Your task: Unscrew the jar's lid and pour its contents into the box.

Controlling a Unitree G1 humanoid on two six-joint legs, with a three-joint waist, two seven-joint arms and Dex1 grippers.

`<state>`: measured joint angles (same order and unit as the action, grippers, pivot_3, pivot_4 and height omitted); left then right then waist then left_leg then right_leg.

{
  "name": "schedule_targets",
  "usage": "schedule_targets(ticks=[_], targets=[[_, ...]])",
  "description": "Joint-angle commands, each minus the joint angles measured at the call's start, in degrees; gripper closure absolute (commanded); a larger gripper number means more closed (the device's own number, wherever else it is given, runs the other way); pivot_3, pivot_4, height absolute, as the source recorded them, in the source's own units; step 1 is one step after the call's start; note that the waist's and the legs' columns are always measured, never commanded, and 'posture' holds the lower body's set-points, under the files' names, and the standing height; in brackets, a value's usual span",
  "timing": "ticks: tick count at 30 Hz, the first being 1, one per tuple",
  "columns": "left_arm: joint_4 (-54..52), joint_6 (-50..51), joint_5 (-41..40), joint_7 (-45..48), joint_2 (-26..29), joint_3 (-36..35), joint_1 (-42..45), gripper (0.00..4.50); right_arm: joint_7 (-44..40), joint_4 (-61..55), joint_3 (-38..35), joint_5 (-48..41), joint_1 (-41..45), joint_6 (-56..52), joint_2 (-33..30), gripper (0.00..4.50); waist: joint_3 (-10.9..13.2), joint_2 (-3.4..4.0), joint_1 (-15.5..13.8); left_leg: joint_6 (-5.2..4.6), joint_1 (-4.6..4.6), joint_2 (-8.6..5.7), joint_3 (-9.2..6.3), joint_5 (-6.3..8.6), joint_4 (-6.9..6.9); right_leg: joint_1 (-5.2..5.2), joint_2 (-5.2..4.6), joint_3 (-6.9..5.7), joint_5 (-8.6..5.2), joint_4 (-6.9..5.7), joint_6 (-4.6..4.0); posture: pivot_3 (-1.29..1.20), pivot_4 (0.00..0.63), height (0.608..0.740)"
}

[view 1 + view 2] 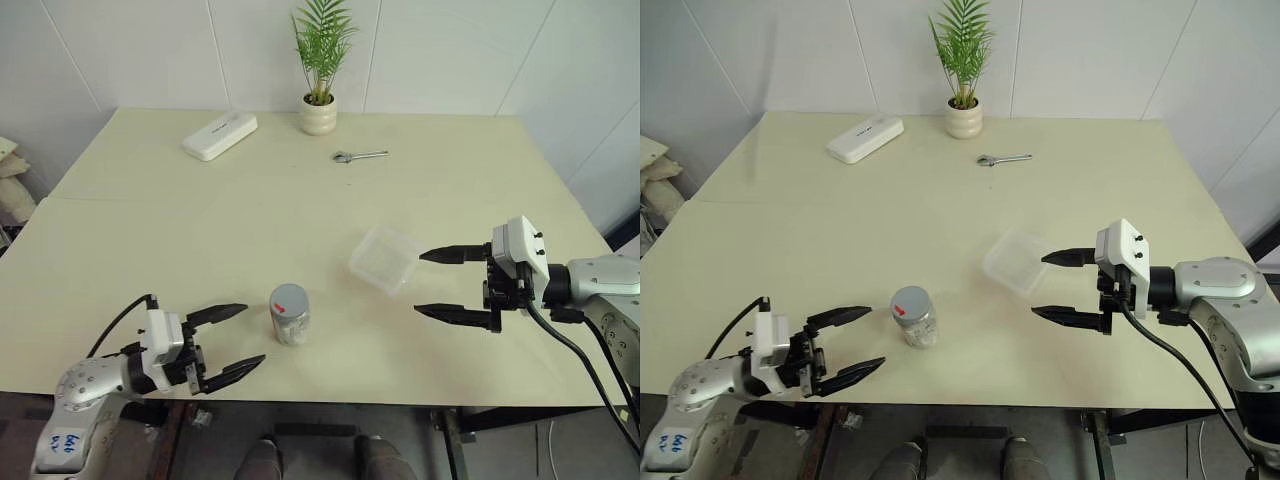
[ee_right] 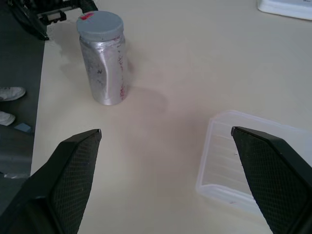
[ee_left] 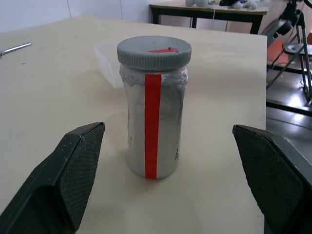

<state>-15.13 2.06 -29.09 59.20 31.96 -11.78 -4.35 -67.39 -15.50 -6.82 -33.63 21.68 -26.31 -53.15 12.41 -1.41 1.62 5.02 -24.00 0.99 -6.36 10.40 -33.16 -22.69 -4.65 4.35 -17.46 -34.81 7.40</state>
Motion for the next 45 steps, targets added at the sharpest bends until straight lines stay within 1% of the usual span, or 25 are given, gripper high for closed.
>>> schedule_targets(ticks=[1,8,12,23,33,38,39,40,41,45], targets=[[-1.3,-2.1,1.4,-2.1,-0.9,0.9,1.5,0.01,-0.4,-0.9,-1.1,0.0,0.3,1.1,-0.2,0.0,0.0,0.0,0.0,0.0,0.01,0.0,0.02,0.0,0.0,0.0,0.01,0.02,0.0,-0.01,0.01,0.0,0.15,0.74],[-1.6,-1.7,1.8,-4.8,-2.7,3.4,3.8,0.01,0.3,-1.6,-1.6,0.3,-0.2,1.0,0.0,0.0,0.0,0.0,0.0,0.0,0.03,-0.01,0.12,0.0,-0.04,0.0,0.01,0.18,0.05,-0.02,0.08,0.0,0.15,0.74],[-1.6,2.0,1.7,-7.8,-3.2,5.0,5.3,0.01,1.4,-1.8,-2.0,0.7,-0.5,1.4,0.3,0.0,0.0,0.0,0.0,-0.01,0.06,-0.01,0.17,0.0,-0.06,0.0,0.02,0.27,0.08,-0.03,0.14,0.0,0.15,0.74],[2.0,0.9,2.5,-6.0,-3.7,7.7,8.8,0.01,3.0,-2.5,-2.2,0.8,-1.0,1.6,0.1,0.0,0.0,0.0,0.0,-0.04,0.19,-0.02,0.5,0.02,-0.1,0.01,0.03,0.62,0.13,-0.03,0.24,0.0,0.15,0.74],[5.1,-0.3,3.6,-6.4,-5.0,8.9,11.7,0.01,4.0,-2.6,-2.2,0.9,-1.4,1.8,-0.2,0.0,0.0,0.0,0.0,-0.11,0.29,-0.02,0.7,0.06,-0.1,0.02,0.04,0.81,0.16,-0.03,0.27,0.0,0.15,0.74],[6.2,-0.7,3.7,-5.5,-4.8,9.2,12.4,0.01,4.4,-2.3,-1.9,1.1,-0.9,1.9,-0.2,0.0,0.0,0.0,0.1,-0.11,0.32,-0.01,0.7,0.06,-0.11,0.02,0.04,0.82,0.17,-0.04,0.3,0.0,0.15,0.74],[6.4,-0.8,3.7,-5.4,-4.7,9.2,12.6,0.4,4.4,-2.2,-1.8,1.2,-0.7,2.0,-0.1,0.0,0.0,0.0,0.0,-0.11,0.32,-0.01,0.71,0.06,-0.11,0.02,0.04,0.83,0.17,-0.04,0.3,0.0,0.15,0.74],[6.6,-0.8,3.7,-5.3,-4.7,9.2,12.7,0.58,4.5,-2.1,-1.7,1.2,-0.7,2.0,-0.1,0.0,0.0,0.0,0.0,-0.11,0.32,-0.02,0.72,0.06,-0.11,0.03,0.04,0.84,0.17,-0.04,0.3,0.0,0.15,0.74],[6.7,-0.8,3.8,-5.3,-4.7,9.2,12.8,0.86,4.5,-2.1,-1.7,1.3,-0.6,2.0,-0.1,0.0,0.0,0.0,0.0,-0.11,0.32,-0.01,0.72,0.06,-0.11,0.03,0.04,0.84,0.18,-0.04,0.31,0.0,0.15,0.74],[7.4,-1.7,4.2,-4.8,-4.7,9.4,13.1,2.13,4.8,-2.1,-1.5,1.5,-0.3,2.0,0.2,0.0,0.0,0.0,0.0,-0.11,0.33,-0.01,0.72,0.06,-0.11,0.03,0.04,0.85,0.18,-0.04,0.32,0.0,0.15,0.74]])
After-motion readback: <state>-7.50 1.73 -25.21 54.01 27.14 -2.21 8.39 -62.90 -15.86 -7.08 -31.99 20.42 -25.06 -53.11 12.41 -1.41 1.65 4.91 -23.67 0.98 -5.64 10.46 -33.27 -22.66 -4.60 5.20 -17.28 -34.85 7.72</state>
